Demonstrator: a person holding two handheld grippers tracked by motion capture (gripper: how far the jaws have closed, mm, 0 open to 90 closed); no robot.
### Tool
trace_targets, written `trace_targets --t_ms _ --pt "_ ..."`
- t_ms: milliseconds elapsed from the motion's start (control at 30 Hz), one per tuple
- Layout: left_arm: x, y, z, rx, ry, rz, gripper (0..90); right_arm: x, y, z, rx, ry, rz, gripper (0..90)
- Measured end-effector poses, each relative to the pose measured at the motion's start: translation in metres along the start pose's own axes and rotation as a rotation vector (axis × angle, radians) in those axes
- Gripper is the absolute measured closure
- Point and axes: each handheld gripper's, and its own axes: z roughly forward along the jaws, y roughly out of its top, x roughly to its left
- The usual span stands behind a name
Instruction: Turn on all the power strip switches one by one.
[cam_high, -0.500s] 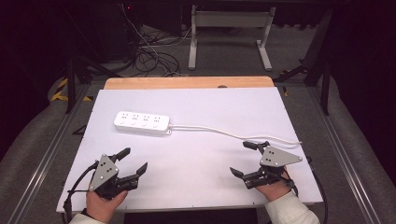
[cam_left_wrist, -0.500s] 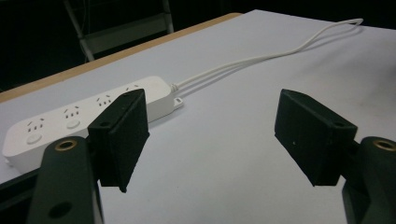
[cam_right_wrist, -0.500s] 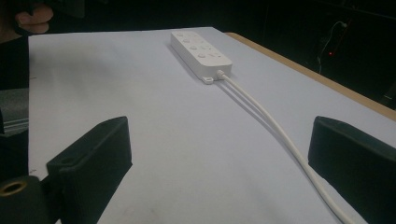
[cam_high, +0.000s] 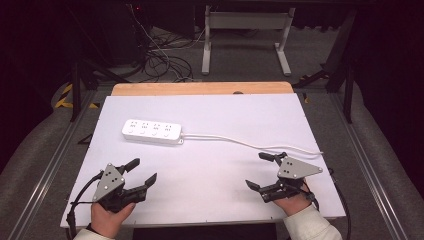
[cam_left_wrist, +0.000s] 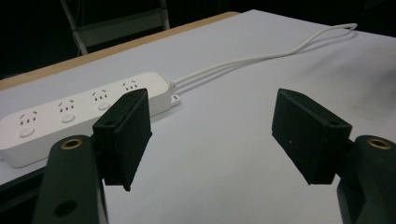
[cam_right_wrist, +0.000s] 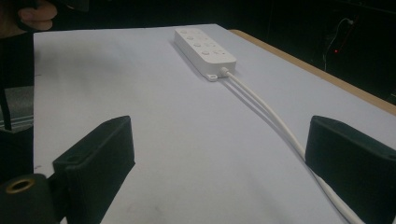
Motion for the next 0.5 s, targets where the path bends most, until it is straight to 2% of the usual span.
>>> trace_targets --t_ms 33,67,167,267,300,333,367,433,500 --pt "0.001 0.000 0.000 0.010 -0.009 -0.004 35.2 0.000 0.000 0.000 0.002 -0.003 -0.003 8.2" --pt "0.002 0.000 0.001 0.037 -0.037 -0.020 35.8 0.000 0.000 0.000 0.000 -0.002 -0.001 8.2" --pt "0.000 0.002 0.000 0.030 -0.012 -0.003 35.8 0.000 0.000 0.000 0.003 -0.003 0.004 8.2" --pt "0.001 0.004 0.000 0.034 -0.022 0.002 37.1 0.000 0.000 0.001 0.002 -0.003 0.001 8.3" --pt "0.002 0.005 0.000 0.041 -0.038 0.005 39.6 0.000 0.000 0.001 0.002 -0.003 0.002 8.3" --pt "0.004 0.008 0.001 0.058 -0.083 -0.011 42.8 0.000 0.000 0.001 0.003 -0.001 0.002 8.3" --pt "0.007 0.011 0.003 0.079 -0.118 -0.004 44.4 0.000 0.000 0.001 0.005 0.000 0.001 8.4" --pt "0.009 0.012 0.004 0.092 -0.134 -0.005 44.8 0.000 -0.001 0.001 0.005 0.000 0.001 8.4" --pt "0.010 0.015 0.005 0.097 -0.126 0.000 47.0 0.000 0.000 0.001 0.004 0.001 0.001 8.4"
